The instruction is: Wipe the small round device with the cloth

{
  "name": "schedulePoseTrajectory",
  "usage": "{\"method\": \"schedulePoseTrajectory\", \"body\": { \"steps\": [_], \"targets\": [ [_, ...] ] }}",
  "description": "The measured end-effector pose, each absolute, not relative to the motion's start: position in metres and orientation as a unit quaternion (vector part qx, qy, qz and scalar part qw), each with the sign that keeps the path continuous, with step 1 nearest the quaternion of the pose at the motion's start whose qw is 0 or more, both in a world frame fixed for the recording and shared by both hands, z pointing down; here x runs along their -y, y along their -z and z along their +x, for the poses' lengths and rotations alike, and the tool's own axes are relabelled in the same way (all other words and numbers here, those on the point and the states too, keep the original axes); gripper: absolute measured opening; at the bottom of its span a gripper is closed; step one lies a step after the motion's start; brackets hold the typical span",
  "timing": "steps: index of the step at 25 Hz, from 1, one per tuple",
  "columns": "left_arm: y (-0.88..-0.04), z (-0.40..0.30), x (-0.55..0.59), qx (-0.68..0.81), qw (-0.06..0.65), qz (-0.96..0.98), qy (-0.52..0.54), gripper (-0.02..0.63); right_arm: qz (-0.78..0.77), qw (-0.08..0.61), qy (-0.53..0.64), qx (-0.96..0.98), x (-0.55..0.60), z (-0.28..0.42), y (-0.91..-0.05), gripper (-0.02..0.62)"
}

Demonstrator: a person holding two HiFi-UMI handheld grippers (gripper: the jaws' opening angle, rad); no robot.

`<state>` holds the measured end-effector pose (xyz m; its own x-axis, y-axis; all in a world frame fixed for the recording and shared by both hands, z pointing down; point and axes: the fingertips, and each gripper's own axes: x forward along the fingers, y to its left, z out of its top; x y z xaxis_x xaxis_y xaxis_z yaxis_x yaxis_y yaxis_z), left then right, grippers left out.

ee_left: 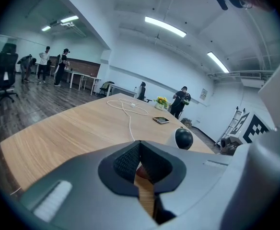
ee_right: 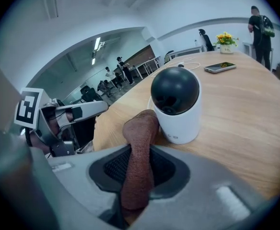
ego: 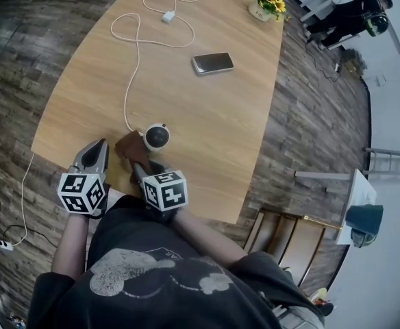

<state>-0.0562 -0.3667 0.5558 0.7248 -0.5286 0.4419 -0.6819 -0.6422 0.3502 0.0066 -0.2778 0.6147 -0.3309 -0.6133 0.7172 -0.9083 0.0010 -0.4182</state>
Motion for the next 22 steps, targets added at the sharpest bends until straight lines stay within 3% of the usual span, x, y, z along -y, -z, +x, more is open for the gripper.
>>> {"method": "schedulePoseTrajectory", "body": {
  "steps": [7, 22],
  "targets": [
    [-0.537, -0.053, 0.331, 0.376, 0.243, 0.884, -0.135, 0.018, 0.516, 0.143, -0.415, 0.735, 0.247, 0.013, -0.589, 0.080],
    [-0.500, -0.007, 0.203, 0.420, 0.214, 0.877, -0.097, 0.018, 0.555, 0.111, -0.360, 0.742, 0.156, 0.142, -0.548, 0.080]
  ]
}}
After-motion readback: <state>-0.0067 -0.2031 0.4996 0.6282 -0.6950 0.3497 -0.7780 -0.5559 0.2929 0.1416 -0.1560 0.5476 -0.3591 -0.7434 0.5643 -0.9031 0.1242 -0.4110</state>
